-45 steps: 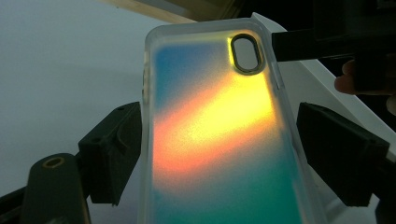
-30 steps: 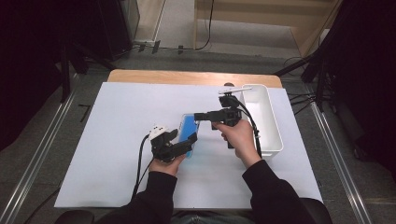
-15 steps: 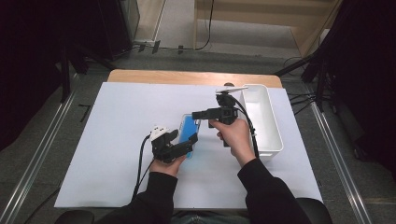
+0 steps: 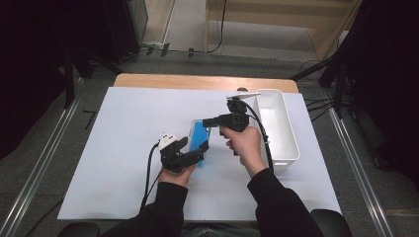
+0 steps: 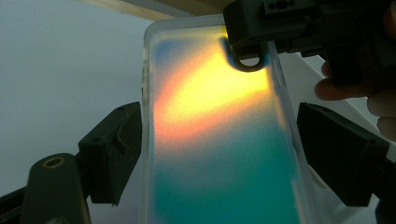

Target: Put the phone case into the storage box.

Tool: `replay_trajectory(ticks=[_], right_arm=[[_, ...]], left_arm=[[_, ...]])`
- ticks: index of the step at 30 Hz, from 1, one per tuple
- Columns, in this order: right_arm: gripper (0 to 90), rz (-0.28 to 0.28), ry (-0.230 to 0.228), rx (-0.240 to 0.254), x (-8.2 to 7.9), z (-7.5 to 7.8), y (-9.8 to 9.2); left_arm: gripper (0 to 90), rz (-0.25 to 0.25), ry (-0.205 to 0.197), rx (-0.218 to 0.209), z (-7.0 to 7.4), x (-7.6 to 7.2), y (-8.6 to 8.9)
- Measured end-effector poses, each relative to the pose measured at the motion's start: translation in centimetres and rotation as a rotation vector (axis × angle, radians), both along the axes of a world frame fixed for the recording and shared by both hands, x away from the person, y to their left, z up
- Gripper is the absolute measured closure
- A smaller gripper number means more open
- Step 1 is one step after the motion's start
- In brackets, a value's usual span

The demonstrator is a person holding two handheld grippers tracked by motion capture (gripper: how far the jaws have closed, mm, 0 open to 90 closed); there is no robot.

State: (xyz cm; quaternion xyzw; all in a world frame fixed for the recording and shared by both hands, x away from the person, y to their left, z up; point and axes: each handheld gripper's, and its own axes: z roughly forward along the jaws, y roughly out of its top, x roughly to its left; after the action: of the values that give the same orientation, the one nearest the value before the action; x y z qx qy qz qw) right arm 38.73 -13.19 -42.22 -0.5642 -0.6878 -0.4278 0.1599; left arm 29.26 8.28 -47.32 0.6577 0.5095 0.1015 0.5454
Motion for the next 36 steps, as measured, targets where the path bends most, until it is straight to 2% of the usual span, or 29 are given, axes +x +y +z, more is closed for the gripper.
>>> replay_trajectory(ticks=[18, 26, 29, 32, 36], right_arm=[[77.4, 0.002, 0.038, 0.032, 0.1, 0.1, 0.0], [77.5, 0.011, 0.034, 0.027, 0.1, 0.4, 0.2], [77.6, 0.019, 0.033, 0.029, 0.1, 0.5, 0.2], [77.7, 0.025, 0.026, 0.032, 0.0, 0.7, 0.2], [77.7, 0.029, 0.01, 0.017, 0.0, 0.9, 0.2]], left_arm=[[16.2, -0.003, -0.014, 0.027, -0.1, 0.0, -0.1], [15.6, -0.014, -0.015, 0.041, 0.0, 0.2, 0.0], [13.8, -0.048, 0.008, 0.027, 0.1, 0.6, 0.2], [10.9, -0.045, 0.014, 0.022, 0.1, 0.7, 0.3], [10.5, -0.068, 0.037, 0.055, 0.4, 1.0, 0.3]])
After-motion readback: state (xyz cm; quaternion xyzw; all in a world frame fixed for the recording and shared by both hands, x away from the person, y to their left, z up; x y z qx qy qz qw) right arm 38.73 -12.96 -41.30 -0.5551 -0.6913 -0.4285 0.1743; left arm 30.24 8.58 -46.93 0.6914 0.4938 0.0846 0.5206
